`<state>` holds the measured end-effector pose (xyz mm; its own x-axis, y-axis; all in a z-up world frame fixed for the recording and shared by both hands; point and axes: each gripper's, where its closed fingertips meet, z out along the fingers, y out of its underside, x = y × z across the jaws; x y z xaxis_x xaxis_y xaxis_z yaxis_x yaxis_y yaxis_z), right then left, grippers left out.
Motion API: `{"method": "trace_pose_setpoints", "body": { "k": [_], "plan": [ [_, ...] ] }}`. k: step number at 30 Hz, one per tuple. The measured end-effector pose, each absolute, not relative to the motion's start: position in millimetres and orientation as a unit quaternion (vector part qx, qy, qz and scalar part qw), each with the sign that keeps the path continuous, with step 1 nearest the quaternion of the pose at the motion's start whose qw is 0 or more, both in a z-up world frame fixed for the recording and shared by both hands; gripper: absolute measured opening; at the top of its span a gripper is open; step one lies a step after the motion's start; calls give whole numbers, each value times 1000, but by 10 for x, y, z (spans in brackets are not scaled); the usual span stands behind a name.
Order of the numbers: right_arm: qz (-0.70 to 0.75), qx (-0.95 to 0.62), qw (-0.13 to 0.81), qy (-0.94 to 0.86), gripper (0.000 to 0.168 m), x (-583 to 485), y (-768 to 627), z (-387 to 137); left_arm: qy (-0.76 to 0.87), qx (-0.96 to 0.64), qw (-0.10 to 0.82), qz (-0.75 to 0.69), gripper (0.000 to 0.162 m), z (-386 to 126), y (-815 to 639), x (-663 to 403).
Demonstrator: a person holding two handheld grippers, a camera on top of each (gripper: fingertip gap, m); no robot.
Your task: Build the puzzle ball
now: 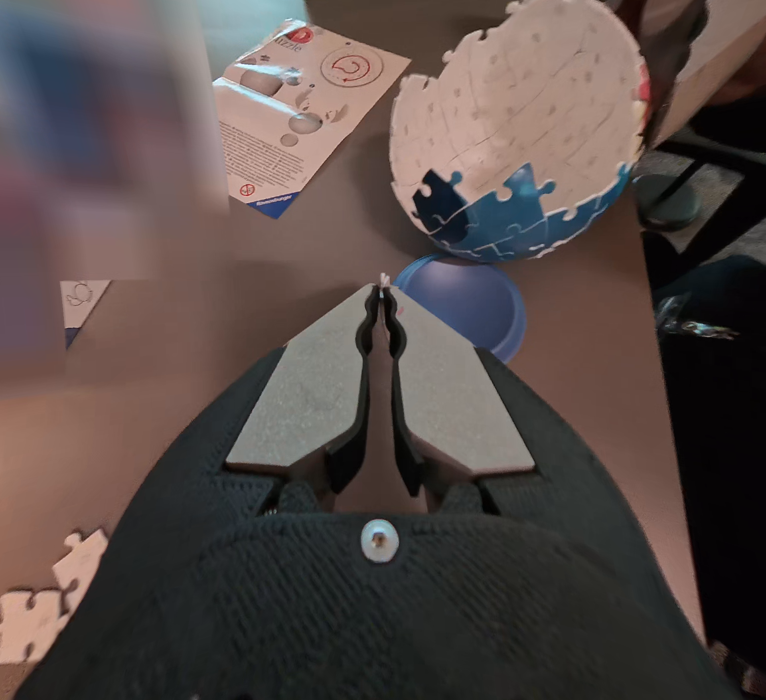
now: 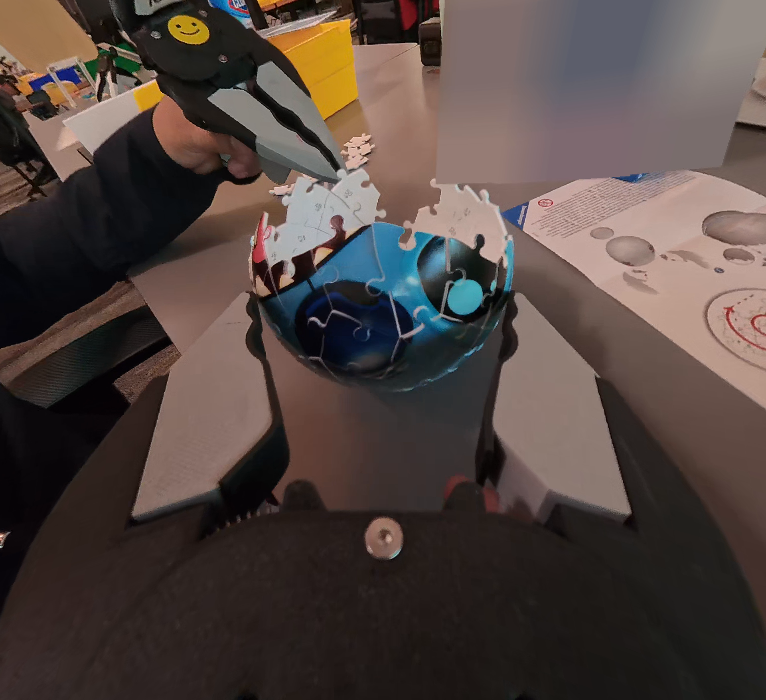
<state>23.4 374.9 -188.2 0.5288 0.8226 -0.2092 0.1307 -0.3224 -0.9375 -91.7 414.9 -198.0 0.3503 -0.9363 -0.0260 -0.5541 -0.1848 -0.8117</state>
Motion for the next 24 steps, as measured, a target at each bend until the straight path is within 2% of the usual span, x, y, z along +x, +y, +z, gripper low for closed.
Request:
{"method": "trace_pose_setpoints", "body": {
  "k": [1,7,17,24],
  "plan": [
    [364,-728,480,-327,113,225,3776,-1870,511,-727,376,-263,0,-1982,4130,-901],
    [403,-714,447,-358,113,170,3874,-1885,485,-738,374,-283,0,-1968,4191,-943],
    [414,-691,426,-413,111,215,3939,-1831,327,-737,400,-435,0,-1617,4471,-939],
    [411,-683,406,-447,111,195,3894,-1868,333,-733,411,-428,0,-1560,4489,-795]
  ]
}}
